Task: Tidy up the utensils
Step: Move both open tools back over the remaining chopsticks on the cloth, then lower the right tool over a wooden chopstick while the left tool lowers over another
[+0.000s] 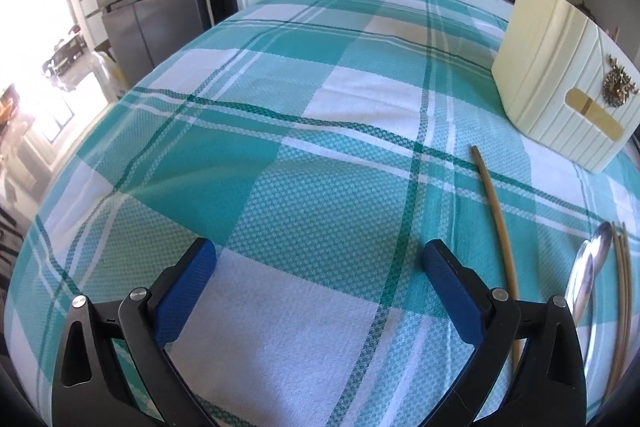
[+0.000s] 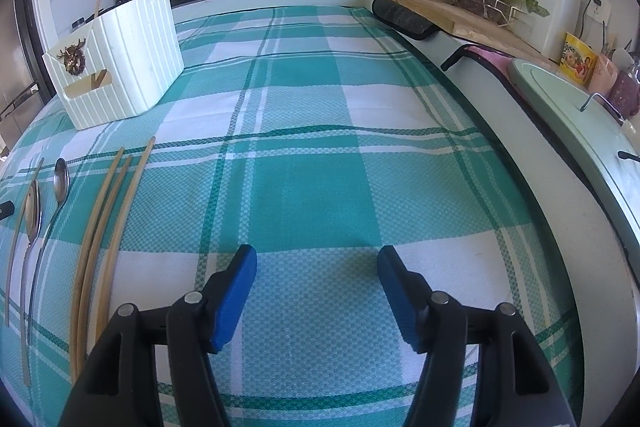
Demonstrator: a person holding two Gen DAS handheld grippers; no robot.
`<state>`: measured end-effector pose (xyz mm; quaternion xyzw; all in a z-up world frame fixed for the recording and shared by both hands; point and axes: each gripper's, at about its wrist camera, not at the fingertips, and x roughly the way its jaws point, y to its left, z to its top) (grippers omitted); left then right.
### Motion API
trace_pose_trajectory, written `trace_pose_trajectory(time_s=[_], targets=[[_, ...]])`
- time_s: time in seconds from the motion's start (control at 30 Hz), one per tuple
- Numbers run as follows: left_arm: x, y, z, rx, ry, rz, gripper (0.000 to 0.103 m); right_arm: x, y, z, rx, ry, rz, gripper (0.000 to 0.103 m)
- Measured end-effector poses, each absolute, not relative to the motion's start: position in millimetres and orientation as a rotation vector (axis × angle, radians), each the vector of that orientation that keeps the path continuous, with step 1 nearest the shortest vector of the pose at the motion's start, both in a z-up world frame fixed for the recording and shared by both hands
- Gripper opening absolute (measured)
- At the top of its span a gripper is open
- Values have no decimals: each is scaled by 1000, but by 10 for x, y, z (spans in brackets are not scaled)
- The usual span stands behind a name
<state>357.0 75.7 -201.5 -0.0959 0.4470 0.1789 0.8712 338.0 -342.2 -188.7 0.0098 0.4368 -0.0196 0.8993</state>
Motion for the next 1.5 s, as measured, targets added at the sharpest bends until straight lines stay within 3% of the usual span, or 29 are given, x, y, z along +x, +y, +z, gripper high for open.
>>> trace_pose_trajectory(time_s=[0.43, 0.6, 0.83, 1.07, 1.1, 1.2, 1.4, 1.5], targets=[[3474, 709, -2013, -170, 955, 305, 103, 3378, -3422, -1889, 22, 904, -42, 64], [3248, 705, -1879, -245, 862, 196, 102, 3373, -3428, -1885, 27, 900, -41, 64], [3037, 202, -1813, -131, 882, 43, 102, 3065, -3233, -1651, 50, 774, 38, 64], [3065, -10, -1884, -67, 923, 44, 102, 2984, -2748, -1657, 29, 831, 228, 64], [3073, -16, -1900, -56, 931, 48, 102, 2985, -2700, -1656, 26, 834, 240, 63], [3088, -50, -1928, -26, 953, 59, 102, 3019, -2585, -1689, -19, 865, 248, 44], [3086, -95, -1936, 15, 969, 58, 102, 3036, -2467, -1766, -31, 912, 298, 30], [3085, -77, -1937, 19, 978, 50, 103, 3033, -2390, -1827, -74, 945, 297, 11]])
